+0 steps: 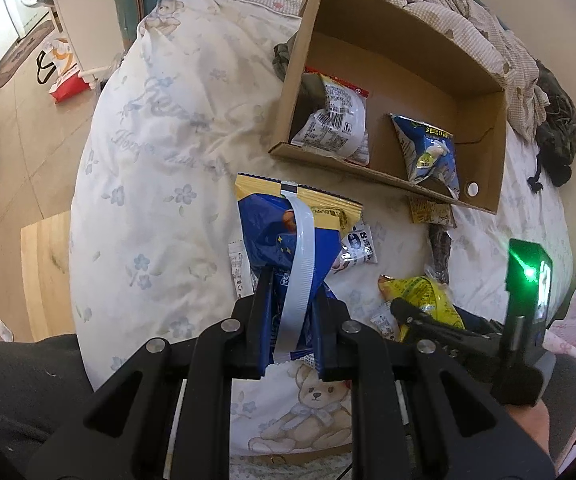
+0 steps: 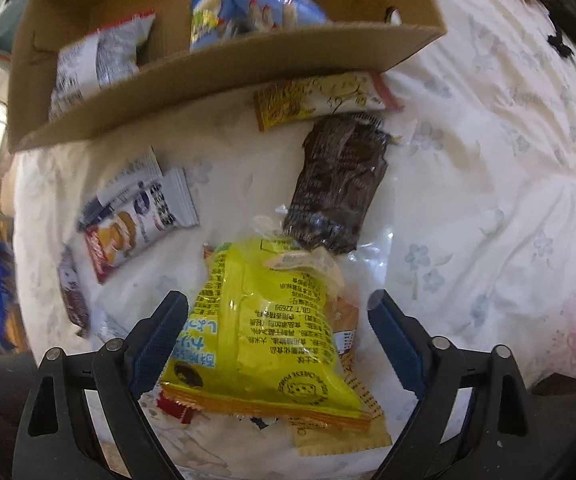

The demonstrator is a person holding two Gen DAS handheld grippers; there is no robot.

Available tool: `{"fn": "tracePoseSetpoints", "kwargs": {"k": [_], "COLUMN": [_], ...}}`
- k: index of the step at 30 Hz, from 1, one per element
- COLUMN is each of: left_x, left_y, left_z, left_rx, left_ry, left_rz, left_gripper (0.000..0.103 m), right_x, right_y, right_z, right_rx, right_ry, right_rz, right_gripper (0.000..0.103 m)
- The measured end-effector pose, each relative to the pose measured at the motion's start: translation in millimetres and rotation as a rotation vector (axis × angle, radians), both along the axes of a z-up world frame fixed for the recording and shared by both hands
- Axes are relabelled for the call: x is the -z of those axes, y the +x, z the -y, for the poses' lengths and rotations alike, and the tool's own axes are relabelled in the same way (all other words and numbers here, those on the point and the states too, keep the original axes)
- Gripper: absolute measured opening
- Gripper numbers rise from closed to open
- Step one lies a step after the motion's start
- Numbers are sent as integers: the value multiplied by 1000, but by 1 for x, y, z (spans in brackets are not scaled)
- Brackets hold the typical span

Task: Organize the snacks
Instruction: 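Lift the blue bag with the left gripper while the right gripper grasps the yellow snack bag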

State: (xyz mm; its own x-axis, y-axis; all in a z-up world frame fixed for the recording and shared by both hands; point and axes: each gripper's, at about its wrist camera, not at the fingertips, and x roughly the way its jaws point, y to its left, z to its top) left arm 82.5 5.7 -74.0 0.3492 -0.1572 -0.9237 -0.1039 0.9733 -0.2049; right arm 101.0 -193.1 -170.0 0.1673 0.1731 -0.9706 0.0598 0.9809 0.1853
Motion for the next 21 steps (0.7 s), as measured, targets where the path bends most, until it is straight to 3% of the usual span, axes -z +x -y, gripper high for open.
{"fn": "tracePoseSetpoints", "kwargs": {"k": [2, 5, 13, 18, 21], "left_x": [1, 1, -5, -5, -2], "left_y": [1, 2, 2, 1, 1], "left_z": [-1, -2, -8, -16, -17], "left_rx": [-2, -8, -32, -63, -67], "left_ry": [3, -1, 9, 22, 37], "left_rz": [-2, -6, 21, 28, 22], "left_gripper": [14, 14, 14, 14, 14], "right_x": [-1, -9, -45, -79, -103], "right_y": [-1, -5, -28, -47, -57], "right_z": [-6, -15, -15, -1, 17], "right_rx": [-30, -79, -101, -125, -124], "right_ry": [-5, -21, 222, 391, 429], "right_rz": [5, 37, 70, 201, 319], "right_gripper": [67, 61, 53, 53, 53]}}
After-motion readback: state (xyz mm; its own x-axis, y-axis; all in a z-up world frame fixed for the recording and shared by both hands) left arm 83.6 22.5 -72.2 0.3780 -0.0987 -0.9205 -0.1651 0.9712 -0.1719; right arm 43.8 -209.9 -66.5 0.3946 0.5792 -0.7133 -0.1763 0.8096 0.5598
